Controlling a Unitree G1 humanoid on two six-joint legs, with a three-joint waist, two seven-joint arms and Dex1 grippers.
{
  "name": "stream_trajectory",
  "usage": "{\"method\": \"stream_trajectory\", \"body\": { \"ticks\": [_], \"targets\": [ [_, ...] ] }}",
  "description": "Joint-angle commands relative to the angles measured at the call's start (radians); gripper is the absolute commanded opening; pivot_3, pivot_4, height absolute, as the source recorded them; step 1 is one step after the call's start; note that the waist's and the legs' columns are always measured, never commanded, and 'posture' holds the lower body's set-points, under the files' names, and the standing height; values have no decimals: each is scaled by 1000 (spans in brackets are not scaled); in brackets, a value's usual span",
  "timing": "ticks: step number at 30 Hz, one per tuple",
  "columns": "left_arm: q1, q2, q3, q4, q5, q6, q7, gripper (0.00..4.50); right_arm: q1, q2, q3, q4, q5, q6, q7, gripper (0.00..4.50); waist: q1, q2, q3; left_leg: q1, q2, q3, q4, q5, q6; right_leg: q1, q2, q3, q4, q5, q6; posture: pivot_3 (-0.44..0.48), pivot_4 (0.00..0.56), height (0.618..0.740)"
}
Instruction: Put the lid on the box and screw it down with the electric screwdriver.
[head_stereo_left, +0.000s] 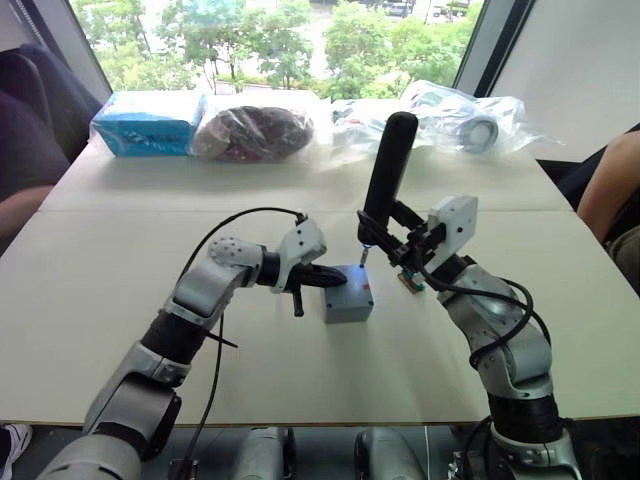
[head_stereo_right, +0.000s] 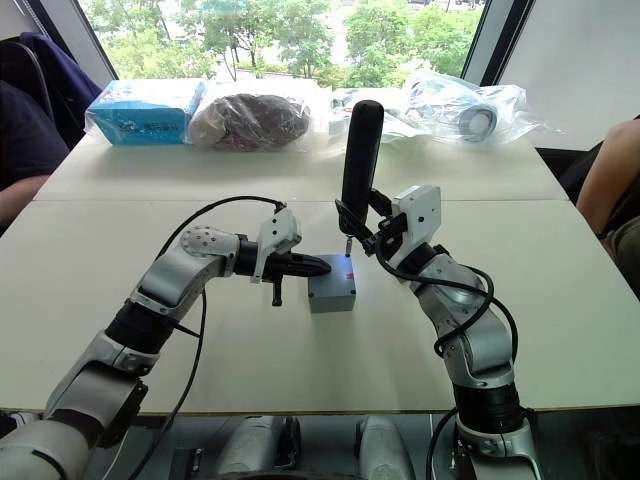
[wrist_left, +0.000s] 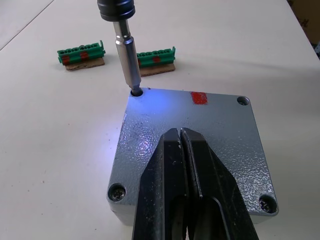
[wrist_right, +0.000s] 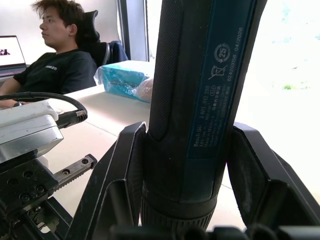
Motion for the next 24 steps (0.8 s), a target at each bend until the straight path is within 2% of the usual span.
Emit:
{"method": "stream_trajectory", "body": {
  "ticks": [1,8,15,21,24],
  "targets": [
    [3,-4,0,1,9,-3,1,0,45,-1,36,62,-10,50,8,1950,0,0,0,0,0,0,0,0,0,0,0,0,0,0,0,0,150,740],
    [2,-8,2,3,11,-4,2,0,28,4,26,53,1,57,0,1950,0,0,0,0,0,0,0,0,0,0,-2,0,0,-1,-2,0,150,740],
    [2,-14,6,12,10,-6,5,0,-27,11,-37,4,85,92,-11,1950,0,0,0,0,0,0,-1,0,0,0,-4,0,-1,-1,-3,0,150,740],
    [7,4,6,-5,17,-9,-7,0,-256,-30,-221,-66,324,266,-92,1950,-9,4,3,-6,0,0,-2,0,0,-7,-6,0,0,-1,-3,0,150,740],
    [-9,-27,76,-29,-76,61,1,0,-423,-85,-378,34,492,353,-159,1950,-13,5,4,-15,-1,-1,-1,0,-1,-15,-7,-1,1,1,-1,0,150,740]
  ]
}}
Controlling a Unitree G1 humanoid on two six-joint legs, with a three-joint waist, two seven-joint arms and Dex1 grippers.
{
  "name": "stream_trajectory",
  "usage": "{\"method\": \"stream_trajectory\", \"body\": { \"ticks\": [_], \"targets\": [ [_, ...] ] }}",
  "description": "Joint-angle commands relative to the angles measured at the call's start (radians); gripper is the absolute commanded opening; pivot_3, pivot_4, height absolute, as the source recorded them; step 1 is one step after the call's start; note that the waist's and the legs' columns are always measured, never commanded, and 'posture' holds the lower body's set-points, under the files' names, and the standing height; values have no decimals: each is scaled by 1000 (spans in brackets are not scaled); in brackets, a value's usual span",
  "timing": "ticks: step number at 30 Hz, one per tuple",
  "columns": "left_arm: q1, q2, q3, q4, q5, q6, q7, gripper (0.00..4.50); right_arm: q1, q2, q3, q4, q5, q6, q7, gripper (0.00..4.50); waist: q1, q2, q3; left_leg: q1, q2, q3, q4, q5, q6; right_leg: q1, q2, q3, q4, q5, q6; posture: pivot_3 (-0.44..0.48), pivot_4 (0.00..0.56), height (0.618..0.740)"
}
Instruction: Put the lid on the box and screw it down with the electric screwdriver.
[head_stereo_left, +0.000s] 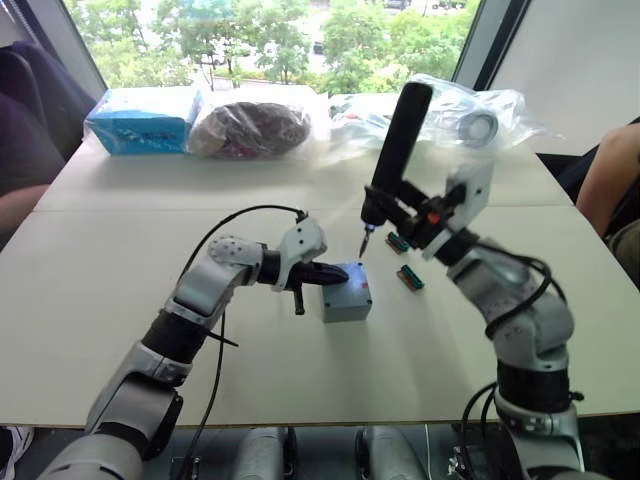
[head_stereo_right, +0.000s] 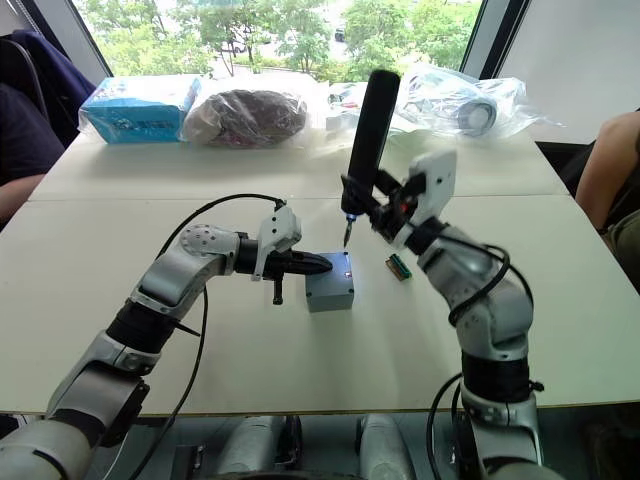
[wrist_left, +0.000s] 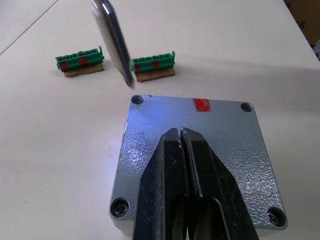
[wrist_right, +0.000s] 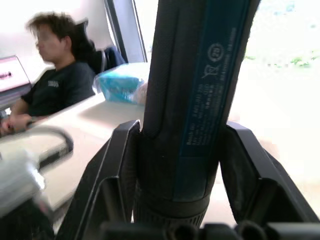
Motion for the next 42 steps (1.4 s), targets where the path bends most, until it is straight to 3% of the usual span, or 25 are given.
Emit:
{"method": "stream_trajectory", "body": {
  "ticks": [1,4,6,11,16,22,29,34,40,42],
  "targets": [
    [-18,-32,89,-28,-104,97,12,0,-166,-63,-194,44,187,60,-75,1950,1,0,1,-1,0,0,0,1,-1,-1,0,0,0,0,0,0,150,740],
    [-47,-52,163,-66,-195,181,24,0,-222,-111,-248,117,253,158,-155,1950,-2,-1,1,-2,0,0,0,1,-2,0,0,-2,-2,0,0,0,150,740],
    [-66,-28,182,-108,-223,216,16,0,-253,-211,-281,204,327,332,-199,1950,-5,-1,2,-2,0,0,0,1,-1,0,0,-2,-3,0,0,0,150,740],
    [-39,101,124,-228,-219,213,-79,0,-205,-485,-205,368,284,665,-162,1950,-2,3,5,-3,-1,1,0,0,1,-1,1,-1,-3,0,0,0,150,740],
    [-17,212,32,-295,-159,193,-148,0,-185,-576,-158,525,244,870,-94,1950,-6,5,6,-4,-1,2,-1,-1,2,-2,2,-1,-4,0,0,0,150,740],
    [31,187,27,-340,-161,195,-83,0,-159,-651,25,635,213,890,3,1950,-2,8,9,-4,0,3,-1,-1,3,-4,5,1,-3,0,1,0,150,740],
    [72,179,45,-380,-175,217,-26,0,-227,-641,173,764,50,804,119,1950,-3,7,9,-6,-1,3,2,-2,4,-5,6,1,-3,0,1,0,150,740],
    [88,201,55,-381,-174,215,-17,0,-213,-648,272,766,-44,740,214,1950,-3,7,9,-6,0,3,2,-2,4,-5,7,1,-3,0,1,0,150,740],
    [79,213,58,-367,-179,213,-15,0,-202,-645,305,754,-116,690,287,4237,-2,5,7,-6,0,3,4,-2,4,-3,7,1,-3,1,2,0,150,740],
    [74,222,66,-362,-180,221,-13,0,-190,-652,307,732,-138,668,302,4461,0,5,8,-6,-1,2,4,-2,4,-3,7,1,-3,1,2,0,150,740]
  ]
}}
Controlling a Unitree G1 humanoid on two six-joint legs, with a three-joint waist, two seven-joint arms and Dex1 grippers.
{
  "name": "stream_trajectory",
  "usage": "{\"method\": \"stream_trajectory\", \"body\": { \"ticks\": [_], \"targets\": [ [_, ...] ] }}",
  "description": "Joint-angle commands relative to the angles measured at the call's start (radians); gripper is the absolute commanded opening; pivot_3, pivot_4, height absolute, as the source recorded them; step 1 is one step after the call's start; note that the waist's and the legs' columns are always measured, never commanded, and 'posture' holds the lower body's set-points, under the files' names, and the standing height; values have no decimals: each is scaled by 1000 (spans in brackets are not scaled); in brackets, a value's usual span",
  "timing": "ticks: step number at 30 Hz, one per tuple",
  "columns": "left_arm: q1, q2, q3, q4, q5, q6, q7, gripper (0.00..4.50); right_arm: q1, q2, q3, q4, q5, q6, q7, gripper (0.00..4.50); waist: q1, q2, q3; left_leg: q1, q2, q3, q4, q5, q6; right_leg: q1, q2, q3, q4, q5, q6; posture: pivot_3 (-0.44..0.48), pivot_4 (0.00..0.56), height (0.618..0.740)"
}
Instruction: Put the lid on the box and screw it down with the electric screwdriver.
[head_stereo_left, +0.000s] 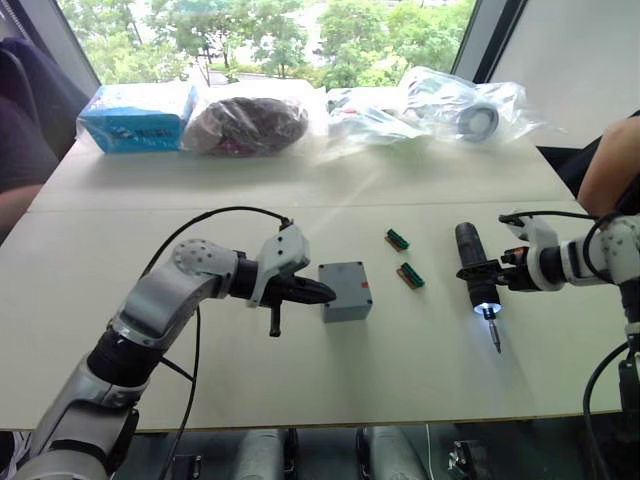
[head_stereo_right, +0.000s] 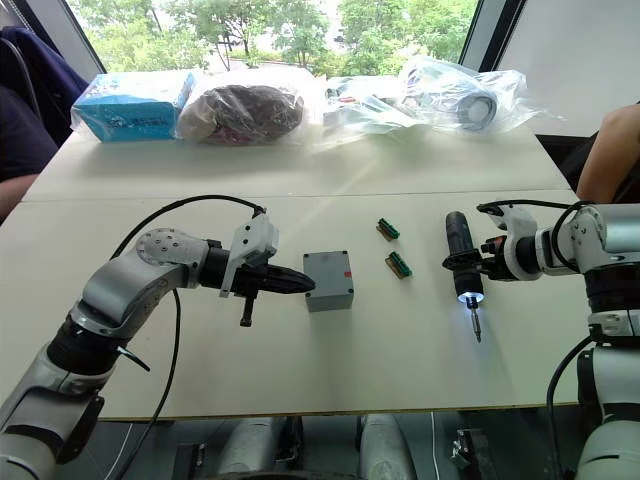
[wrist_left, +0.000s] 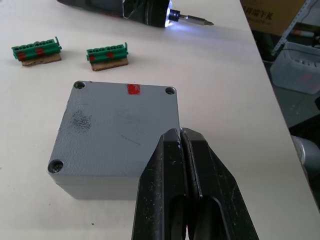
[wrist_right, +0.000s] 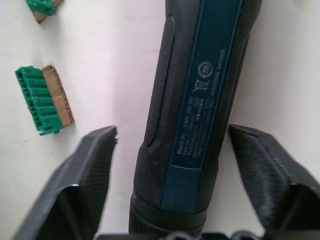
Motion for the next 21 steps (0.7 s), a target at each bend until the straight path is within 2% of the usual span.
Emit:
{"method": "stream_trajectory", "body": {
  "ticks": [1,6,9,11,14,18,21],
  "targets": [
    [-15,21,51,-8,-17,11,7,0,24,-23,6,-37,-66,-53,17,4461,2,0,0,0,0,0,0,0,0,0,0,0,0,0,0,0,150,740],
    [1,50,209,-18,-140,136,42,0,8,-42,-153,-144,-41,-145,60,4461,-1,1,1,0,0,0,0,0,0,-1,0,0,1,0,0,0,150,740],
    [57,82,346,-23,-231,239,79,0,47,-45,-320,-340,9,-277,103,4461,-2,1,1,0,0,0,-1,2,-3,-1,0,0,1,0,1,0,150,740],
    [115,114,394,-45,-269,267,74,0,136,-32,-395,-497,57,-304,139,4461,-5,2,2,0,0,0,-2,3,-5,-2,0,0,0,-1,2,0,150,740],
    [215,186,407,-74,-283,289,52,0,339,52,-480,-733,149,-342,181,4461,0,-4,0,0,3,-2,-3,4,-7,-1,2,-1,0,-1,2,0,150,740],
    [369,271,361,-110,-228,236,29,0,628,110,-434,-935,160,-386,197,4461,7,-6,0,4,2,-3,-2,2,-4,5,0,-2,0,-1,2,0,150,740],
    [405,262,355,-138,-253,238,41,0,767,98,-408,-1010,175,-399,238,4461,16,-6,0,5,-1,-2,-2,0,-2,6,-6,-1,0,-1,1,0,150,740]
  ]
}}
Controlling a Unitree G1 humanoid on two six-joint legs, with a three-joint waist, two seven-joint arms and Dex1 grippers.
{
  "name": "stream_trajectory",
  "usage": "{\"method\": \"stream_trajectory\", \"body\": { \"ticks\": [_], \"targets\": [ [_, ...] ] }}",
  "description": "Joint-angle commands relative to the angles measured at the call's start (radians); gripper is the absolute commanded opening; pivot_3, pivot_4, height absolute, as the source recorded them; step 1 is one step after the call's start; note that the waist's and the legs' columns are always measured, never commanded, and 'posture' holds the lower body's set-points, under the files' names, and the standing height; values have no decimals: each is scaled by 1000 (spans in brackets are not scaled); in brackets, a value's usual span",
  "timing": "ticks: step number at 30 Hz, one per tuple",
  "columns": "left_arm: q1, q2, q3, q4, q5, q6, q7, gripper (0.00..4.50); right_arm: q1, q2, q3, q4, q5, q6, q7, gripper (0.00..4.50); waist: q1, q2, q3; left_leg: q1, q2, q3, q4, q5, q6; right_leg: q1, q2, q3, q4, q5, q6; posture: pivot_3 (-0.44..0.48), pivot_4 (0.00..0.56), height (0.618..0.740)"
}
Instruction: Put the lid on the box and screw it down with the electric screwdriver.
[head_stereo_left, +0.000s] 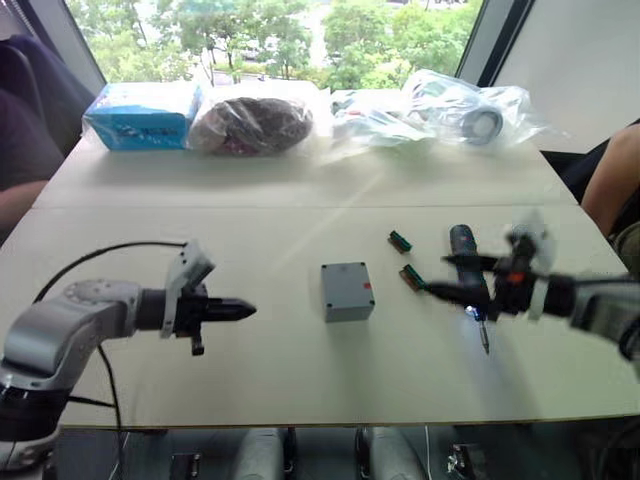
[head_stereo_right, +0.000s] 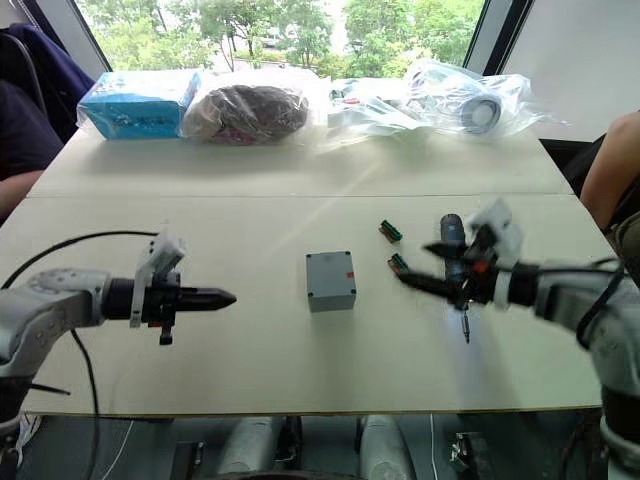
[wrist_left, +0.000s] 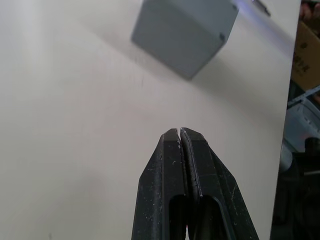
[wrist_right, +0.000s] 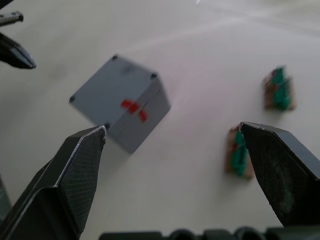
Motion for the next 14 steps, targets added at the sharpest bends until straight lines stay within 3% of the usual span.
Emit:
{"method": "stream_trajectory", "body": {
  "ticks": [1,6,10,14],
  "targets": [
    [5,-18,20,-67,-54,1,7,0,81,-33,-16,-109,28,-28,39,4461,8,-1,0,0,0,0,0,0,0,0,-1,0,0,-1,-3,0,150,740],
    [83,-9,16,-150,-89,11,15,0,187,-57,-20,-148,49,-25,67,4461,8,-1,0,2,0,-1,-1,-1,0,1,-4,0,-1,-1,-5,0,150,740],
    [145,-59,25,-210,-165,46,62,0,193,-37,29,-147,25,-58,37,4461,4,0,0,2,0,-1,-2,0,-1,0,-5,0,-1,-2,-7,0,150,740],
    [162,-77,17,-192,-158,33,97,0,181,-29,56,-150,34,-68,15,4461,8,-1,0,2,0,-1,-2,0,-1,0,-5,0,-1,-2,-7,0,150,740]
  ]
}}
